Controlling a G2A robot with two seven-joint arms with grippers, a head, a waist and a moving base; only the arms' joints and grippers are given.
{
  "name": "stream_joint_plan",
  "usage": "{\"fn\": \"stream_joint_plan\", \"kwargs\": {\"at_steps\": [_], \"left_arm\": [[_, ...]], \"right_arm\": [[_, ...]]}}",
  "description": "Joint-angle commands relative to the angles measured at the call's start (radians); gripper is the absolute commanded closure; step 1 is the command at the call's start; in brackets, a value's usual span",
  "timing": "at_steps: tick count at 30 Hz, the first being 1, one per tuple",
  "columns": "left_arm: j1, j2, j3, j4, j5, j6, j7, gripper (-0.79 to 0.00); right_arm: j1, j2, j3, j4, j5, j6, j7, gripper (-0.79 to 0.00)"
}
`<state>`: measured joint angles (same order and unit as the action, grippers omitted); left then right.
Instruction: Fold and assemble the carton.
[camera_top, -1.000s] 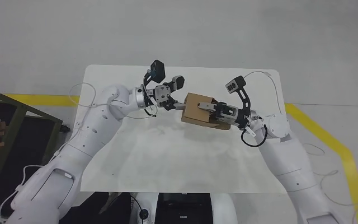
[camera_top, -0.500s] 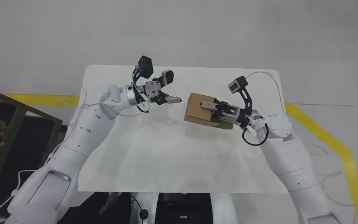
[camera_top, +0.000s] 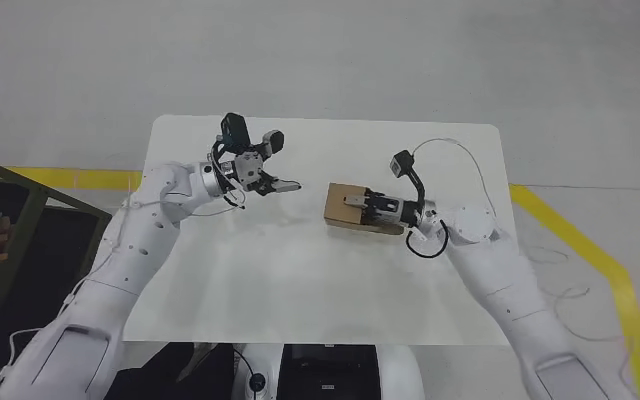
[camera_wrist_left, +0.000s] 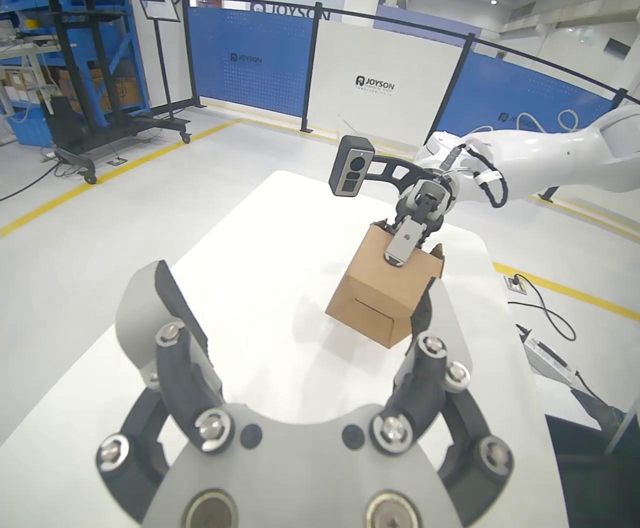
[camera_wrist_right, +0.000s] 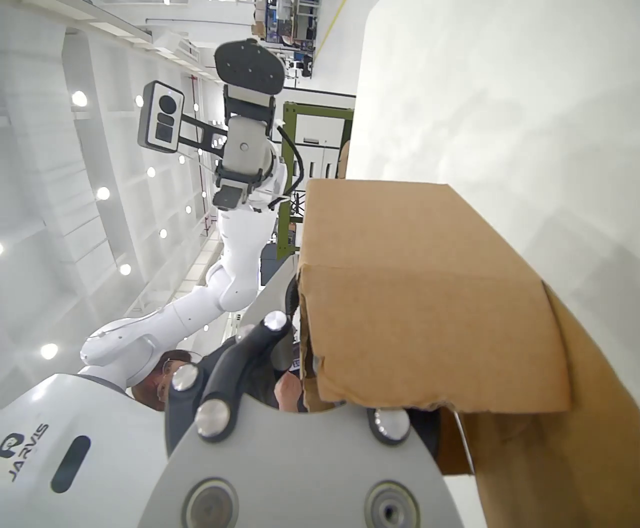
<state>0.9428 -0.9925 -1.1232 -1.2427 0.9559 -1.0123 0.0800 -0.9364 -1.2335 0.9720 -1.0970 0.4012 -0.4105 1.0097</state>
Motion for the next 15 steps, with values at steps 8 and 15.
{"fn": "stream_joint_plan", "kwargs": {"at_steps": [8,15], "left_arm": [[0.075,0.039,-0.068,0.002,0.036,0.0,0.056,-0.785],[0.108,0.063,-0.096,-0.026,0.046,0.0,0.063,-0.785]], "right_arm": [[0.075,-0.061,-0.117,0.191,0.049,-0.077,0.006,0.0],[0.114,-0.097,-0.166,0.289,0.077,-0.088,0.014,-0.148]]}}
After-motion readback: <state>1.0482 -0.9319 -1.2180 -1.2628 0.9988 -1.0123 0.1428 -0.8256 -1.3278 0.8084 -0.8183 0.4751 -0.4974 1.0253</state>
